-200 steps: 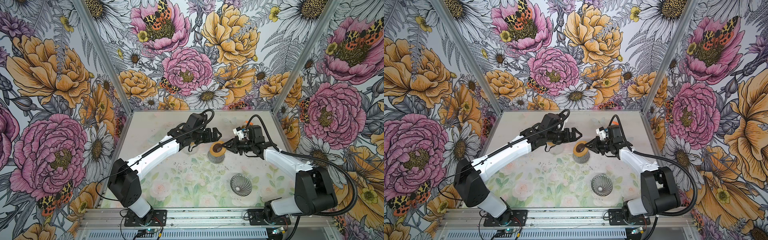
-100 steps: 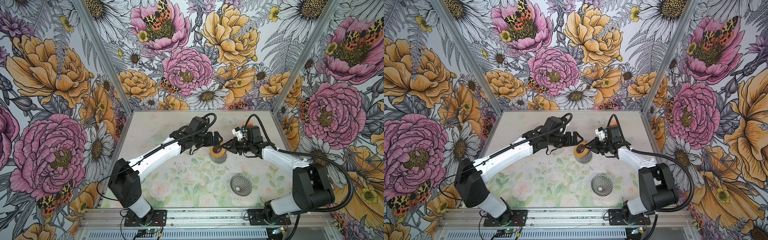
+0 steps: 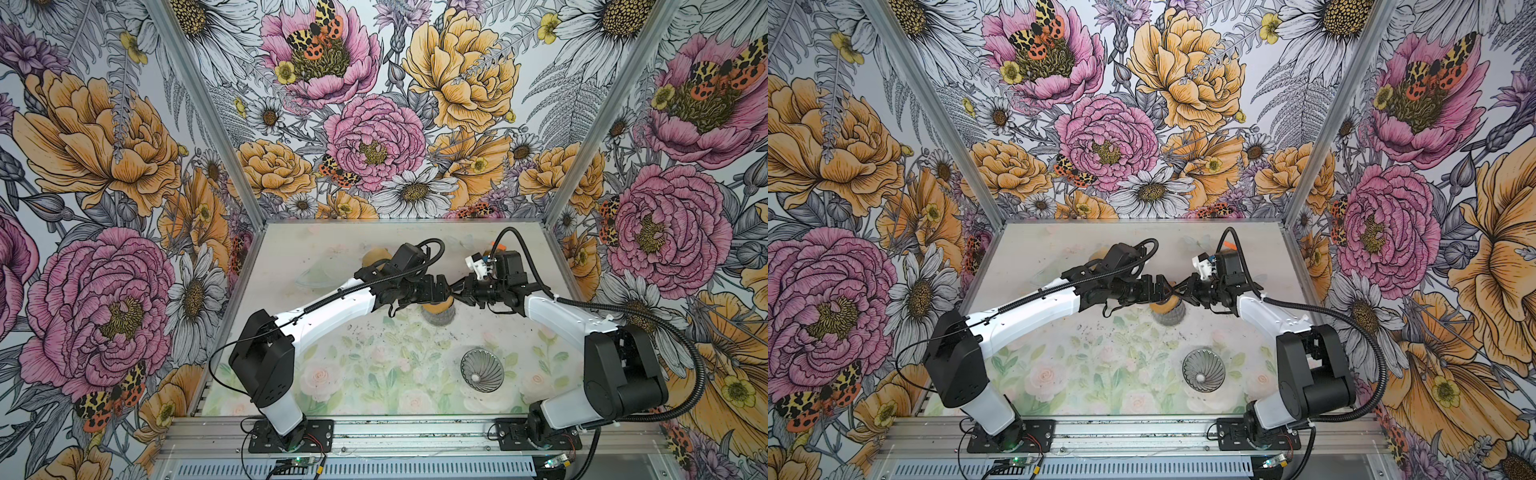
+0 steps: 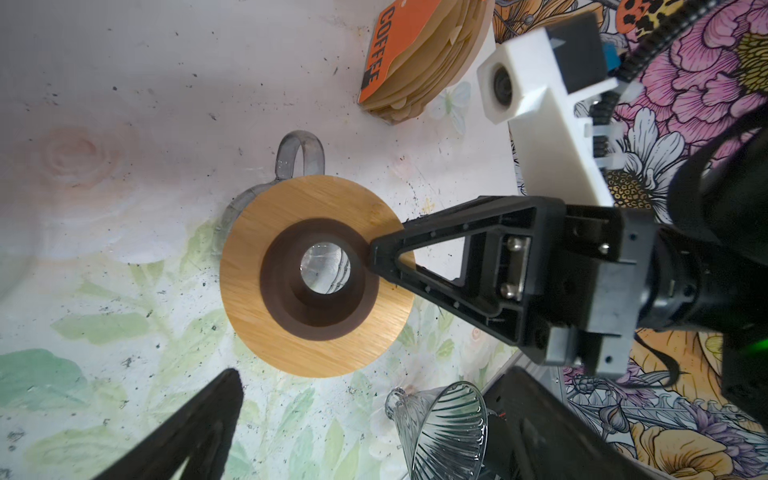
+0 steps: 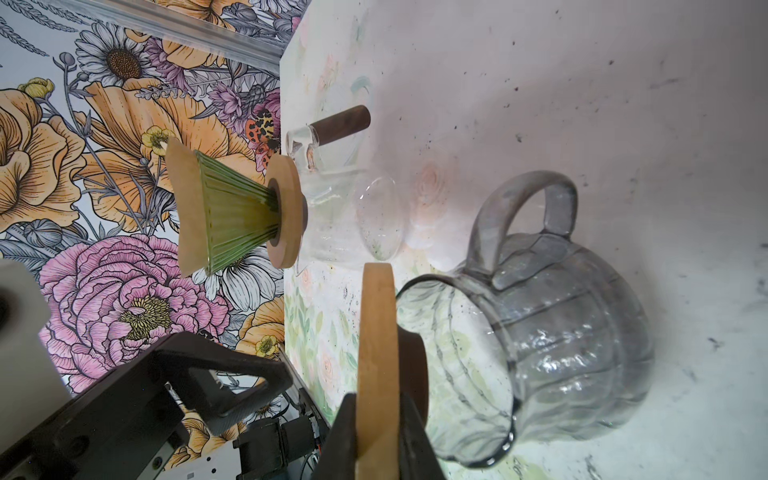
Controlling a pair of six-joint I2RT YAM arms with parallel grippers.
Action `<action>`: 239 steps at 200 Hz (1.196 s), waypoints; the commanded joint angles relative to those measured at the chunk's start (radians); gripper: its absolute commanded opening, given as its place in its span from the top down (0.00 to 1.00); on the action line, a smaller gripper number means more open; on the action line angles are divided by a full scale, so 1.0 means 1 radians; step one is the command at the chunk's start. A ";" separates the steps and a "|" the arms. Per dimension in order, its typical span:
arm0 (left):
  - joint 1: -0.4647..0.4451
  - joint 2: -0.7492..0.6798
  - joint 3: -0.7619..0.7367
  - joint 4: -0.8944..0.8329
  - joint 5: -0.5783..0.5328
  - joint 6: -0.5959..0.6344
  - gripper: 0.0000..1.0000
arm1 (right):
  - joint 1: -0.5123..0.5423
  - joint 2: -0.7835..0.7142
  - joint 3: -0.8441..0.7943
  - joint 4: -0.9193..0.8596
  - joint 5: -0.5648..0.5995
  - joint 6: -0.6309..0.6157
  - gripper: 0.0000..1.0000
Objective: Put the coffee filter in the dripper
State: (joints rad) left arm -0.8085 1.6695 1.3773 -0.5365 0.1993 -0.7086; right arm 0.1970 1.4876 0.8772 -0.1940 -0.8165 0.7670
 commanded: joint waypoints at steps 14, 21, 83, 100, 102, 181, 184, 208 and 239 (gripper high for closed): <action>-0.004 0.008 0.048 0.004 -0.033 -0.026 0.01 | -0.025 0.012 -0.016 0.013 0.005 -0.019 0.78; -0.005 0.009 0.051 0.004 -0.034 -0.026 0.01 | -0.030 0.011 -0.018 0.014 0.006 -0.018 0.77; -0.013 -0.016 0.047 -0.003 -0.041 -0.028 0.01 | -0.069 0.004 -0.023 -0.008 0.028 -0.016 0.65; -0.012 -0.017 0.039 -0.001 -0.043 -0.025 0.01 | -0.068 -0.008 -0.019 -0.021 0.040 -0.012 0.64; -0.012 -0.017 0.037 -0.001 -0.043 -0.022 0.01 | -0.068 -0.010 -0.019 -0.024 0.043 -0.012 0.64; 0.012 -0.031 0.006 -0.002 -0.067 -0.012 0.01 | -0.037 -0.110 -0.007 -0.191 0.214 -0.063 0.50; 0.015 -0.030 0.006 -0.004 -0.067 -0.014 0.01 | -0.035 -0.111 -0.005 -0.194 0.221 -0.062 0.49; 0.041 0.010 0.009 -0.024 -0.047 -0.037 0.01 | 0.021 -0.105 0.012 -0.215 0.278 -0.059 0.46; 0.035 0.032 0.021 -0.035 -0.078 -0.028 0.01 | 0.042 -0.085 0.014 -0.224 0.328 -0.029 0.41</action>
State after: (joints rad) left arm -0.7719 1.6783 1.3949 -0.5545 0.1600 -0.7341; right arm 0.2276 1.3952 0.8547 -0.3985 -0.5594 0.7246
